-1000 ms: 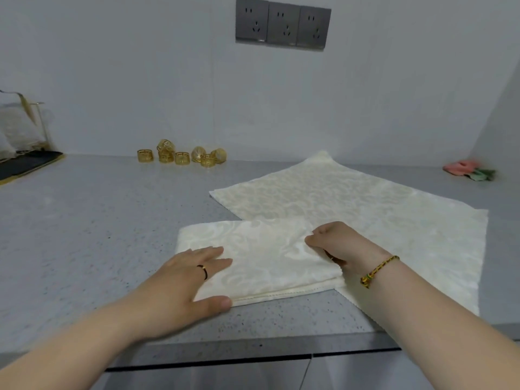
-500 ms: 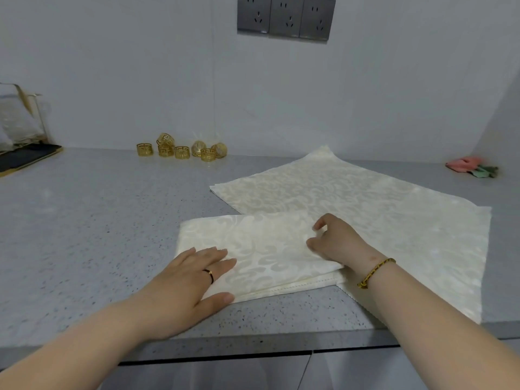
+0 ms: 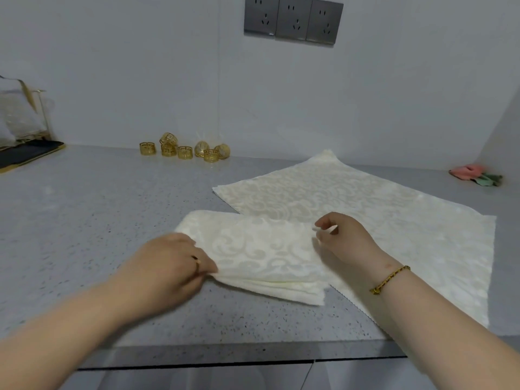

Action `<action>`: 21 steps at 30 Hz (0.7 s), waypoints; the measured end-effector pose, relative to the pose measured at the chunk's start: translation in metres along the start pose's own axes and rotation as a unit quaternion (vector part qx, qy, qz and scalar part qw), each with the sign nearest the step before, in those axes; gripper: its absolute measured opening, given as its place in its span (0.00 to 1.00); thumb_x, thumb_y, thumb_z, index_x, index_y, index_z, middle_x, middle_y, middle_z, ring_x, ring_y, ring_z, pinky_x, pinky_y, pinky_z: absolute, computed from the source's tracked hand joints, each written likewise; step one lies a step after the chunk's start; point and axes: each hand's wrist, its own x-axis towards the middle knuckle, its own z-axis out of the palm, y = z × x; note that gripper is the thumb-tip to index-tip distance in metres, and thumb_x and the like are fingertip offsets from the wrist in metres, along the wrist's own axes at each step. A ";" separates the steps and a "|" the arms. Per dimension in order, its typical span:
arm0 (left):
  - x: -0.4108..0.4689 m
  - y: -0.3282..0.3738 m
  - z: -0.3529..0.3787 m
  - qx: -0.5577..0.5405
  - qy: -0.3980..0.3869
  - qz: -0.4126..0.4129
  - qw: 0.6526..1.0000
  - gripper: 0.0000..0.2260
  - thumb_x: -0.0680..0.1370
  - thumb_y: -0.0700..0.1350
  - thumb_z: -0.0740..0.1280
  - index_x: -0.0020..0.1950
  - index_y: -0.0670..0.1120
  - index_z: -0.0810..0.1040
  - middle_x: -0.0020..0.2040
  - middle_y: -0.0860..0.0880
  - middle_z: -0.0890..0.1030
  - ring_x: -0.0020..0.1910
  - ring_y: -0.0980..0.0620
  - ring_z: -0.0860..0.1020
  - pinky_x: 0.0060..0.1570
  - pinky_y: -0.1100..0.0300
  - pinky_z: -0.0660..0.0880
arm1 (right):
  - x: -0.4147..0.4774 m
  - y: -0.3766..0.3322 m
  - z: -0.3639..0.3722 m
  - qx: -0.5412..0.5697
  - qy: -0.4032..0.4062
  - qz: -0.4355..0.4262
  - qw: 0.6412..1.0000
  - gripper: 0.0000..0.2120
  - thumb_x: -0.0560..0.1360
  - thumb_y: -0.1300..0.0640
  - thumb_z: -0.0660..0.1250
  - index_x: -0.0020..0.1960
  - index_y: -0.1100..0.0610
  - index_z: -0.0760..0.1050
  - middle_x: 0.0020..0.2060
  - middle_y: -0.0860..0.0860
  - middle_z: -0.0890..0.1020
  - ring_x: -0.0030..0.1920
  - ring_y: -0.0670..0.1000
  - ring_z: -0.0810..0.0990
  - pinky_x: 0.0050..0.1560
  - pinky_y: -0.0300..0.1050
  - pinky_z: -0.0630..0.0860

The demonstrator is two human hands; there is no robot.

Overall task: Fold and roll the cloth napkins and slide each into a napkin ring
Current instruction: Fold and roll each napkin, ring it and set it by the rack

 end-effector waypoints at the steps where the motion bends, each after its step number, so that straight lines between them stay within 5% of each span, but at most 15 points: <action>1: -0.004 -0.012 -0.005 -0.015 0.002 -0.024 1.000 0.14 0.68 0.50 0.57 0.35 0.54 0.83 0.33 0.60 0.82 0.35 0.60 0.78 0.47 0.66 0.67 | -0.003 -0.005 0.002 0.017 0.001 -0.017 1.000 0.05 0.76 0.60 0.62 0.50 0.54 0.74 0.47 0.48 0.75 0.42 0.49 0.73 0.37 0.35 0.68; 5: -0.029 -0.064 -0.005 0.025 0.012 -0.090 0.996 0.09 0.68 0.48 0.64 0.35 0.50 0.84 0.37 0.52 0.84 0.46 0.57 0.73 0.58 0.67 0.64 | -0.009 -0.033 0.014 0.039 -0.029 -0.101 0.994 0.07 0.75 0.62 0.62 0.45 0.51 0.74 0.47 0.45 0.76 0.48 0.45 0.73 0.44 0.33 0.68; 6: -0.033 -0.073 -0.002 0.034 -0.001 -0.092 0.995 0.02 0.65 0.46 0.71 0.34 0.49 0.84 0.37 0.51 0.84 0.45 0.56 0.73 0.54 0.63 0.70 | -0.011 -0.040 0.018 0.050 -0.042 -0.118 0.991 0.07 0.75 0.62 0.62 0.45 0.51 0.75 0.49 0.44 0.76 0.51 0.44 0.72 0.47 0.31 0.67; 9: -0.036 -0.089 0.006 0.022 -0.061 -0.166 0.984 0.15 0.51 0.35 0.82 0.31 0.48 0.84 0.33 0.50 0.83 0.35 0.50 0.79 0.33 0.56 0.76 | -0.014 -0.058 0.033 0.089 -0.101 -0.162 0.978 0.09 0.75 0.64 0.63 0.46 0.51 0.78 0.52 0.41 0.76 0.54 0.37 0.72 0.51 0.18 0.62; 11: -0.035 -0.099 0.009 0.029 -0.076 -0.203 0.976 0.15 0.54 0.33 0.81 0.34 0.49 0.85 0.34 0.50 0.83 0.34 0.47 0.81 0.32 0.57 0.76 | -0.017 -0.063 0.044 0.092 -0.143 -0.192 0.967 0.09 0.74 0.63 0.64 0.50 0.54 0.80 0.52 0.39 0.76 0.53 0.31 0.70 0.52 0.15 0.58; 15: -0.027 -0.116 0.024 0.021 -0.074 -0.319 0.945 0.13 0.76 0.38 0.63 0.56 0.52 0.80 0.58 0.51 0.79 0.59 0.50 0.75 0.54 0.62 0.70 | -0.018 -0.063 0.063 0.016 -0.167 -0.272 0.948 0.11 0.74 0.58 0.66 0.56 0.53 0.79 0.58 0.39 0.76 0.58 0.28 0.64 0.56 0.15 0.53; 21: -0.035 -0.110 0.020 -0.038 -0.093 -0.318 0.943 0.19 0.76 0.35 0.58 0.64 0.50 0.75 0.66 0.54 0.72 0.67 0.55 0.67 0.64 0.68 0.59 | -0.020 -0.058 0.069 0.009 -0.181 -0.258 0.949 0.14 0.73 0.54 0.67 0.59 0.51 0.76 0.59 0.34 0.68 0.61 0.30 0.62 0.55 0.14 0.52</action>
